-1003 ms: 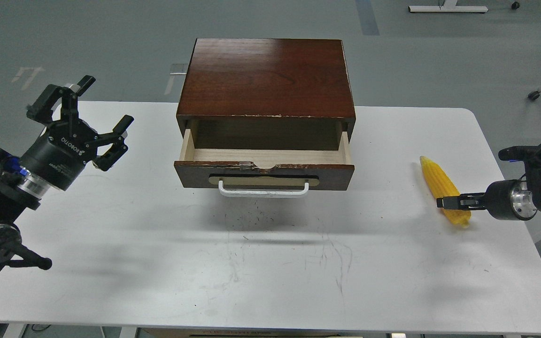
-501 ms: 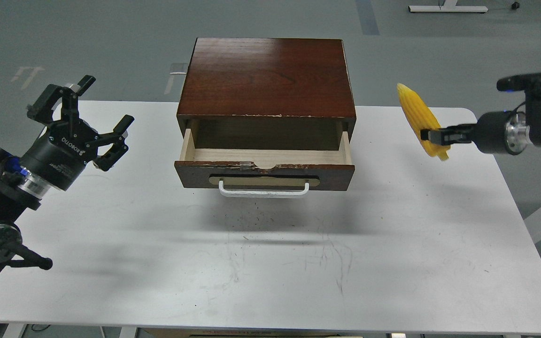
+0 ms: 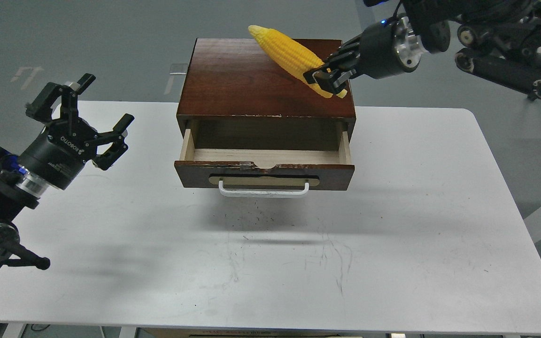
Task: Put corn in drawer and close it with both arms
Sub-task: 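Lift the corn cob and carry it over the open drawer, then lower the corn into the drawer, open the right gripper, withdraw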
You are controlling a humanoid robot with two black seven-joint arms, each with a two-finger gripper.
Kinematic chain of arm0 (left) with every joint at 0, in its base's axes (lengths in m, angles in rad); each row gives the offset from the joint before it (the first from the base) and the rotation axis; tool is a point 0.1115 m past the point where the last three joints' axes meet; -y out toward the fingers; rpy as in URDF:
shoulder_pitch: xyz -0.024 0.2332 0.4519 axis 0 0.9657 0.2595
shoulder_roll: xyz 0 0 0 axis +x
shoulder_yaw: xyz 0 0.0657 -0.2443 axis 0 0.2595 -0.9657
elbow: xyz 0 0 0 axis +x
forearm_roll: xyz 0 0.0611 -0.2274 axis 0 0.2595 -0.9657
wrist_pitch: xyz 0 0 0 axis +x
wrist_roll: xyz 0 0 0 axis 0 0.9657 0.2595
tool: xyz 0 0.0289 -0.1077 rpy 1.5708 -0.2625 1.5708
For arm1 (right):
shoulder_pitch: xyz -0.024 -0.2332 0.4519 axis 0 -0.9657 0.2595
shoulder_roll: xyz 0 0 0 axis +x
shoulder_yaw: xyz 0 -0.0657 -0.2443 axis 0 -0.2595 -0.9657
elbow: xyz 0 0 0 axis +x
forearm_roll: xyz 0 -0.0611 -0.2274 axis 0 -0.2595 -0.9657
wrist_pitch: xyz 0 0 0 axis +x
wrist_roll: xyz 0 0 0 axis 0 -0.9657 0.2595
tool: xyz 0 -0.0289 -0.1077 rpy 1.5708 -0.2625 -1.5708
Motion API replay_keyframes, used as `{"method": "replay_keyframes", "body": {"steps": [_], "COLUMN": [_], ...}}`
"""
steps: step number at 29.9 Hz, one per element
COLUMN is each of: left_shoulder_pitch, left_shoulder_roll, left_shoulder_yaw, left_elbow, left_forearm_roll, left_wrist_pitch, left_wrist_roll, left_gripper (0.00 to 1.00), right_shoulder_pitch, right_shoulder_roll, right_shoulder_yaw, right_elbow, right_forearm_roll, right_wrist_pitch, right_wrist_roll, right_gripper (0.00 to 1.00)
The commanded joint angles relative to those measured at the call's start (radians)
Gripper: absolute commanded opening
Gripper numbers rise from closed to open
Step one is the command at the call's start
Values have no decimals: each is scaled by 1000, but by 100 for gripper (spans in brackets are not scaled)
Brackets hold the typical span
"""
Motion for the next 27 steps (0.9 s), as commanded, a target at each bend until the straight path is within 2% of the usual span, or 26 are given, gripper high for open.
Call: {"method": "replay_keyframes", "body": {"steps": [1,7,12,17,20,21,25,27], "left_shoulder_pitch": [2,5,5,13,19,20,25,25], "left_shoulder_roll": [1,7,15,21,21,21,21,21], "left_shoulder_yaw": [0,0,0,-2,-2,-2,-3,-5], "left_elbow": [0,0,-4,-8,-8,-8,-8,-8], "left_forearm_roll": [2,5,8,8,8,8,8,6], "left_wrist_pitch": [0,0,0,0,0,0,0,0], "left_wrist_roll": [0,0,0,0,0,0,0,0], "left_gripper": [99,99,99,99,99,99,99,99], "right_shoulder_pitch": [30,38,35,24,12,10,9,9], "right_shoulder_roll": [58,115,164,197,207,210,212,217], "right_shoulder_yaw": [-57,-132,-204,-215,-218,-218,-218,-218], "right_elbow": [51,76,65,48,37,36,36,37], "right_forearm_roll": [-52,-165,-175,-172,-170,-172,-170,-164], "right_wrist_pitch": [-61,-116,-170,-173,-173,-173,-173,-175], "right_wrist_roll": [0,0,0,0,0,0,0,0], "right_gripper": [5,5,5,8,17,26,39,55]}}
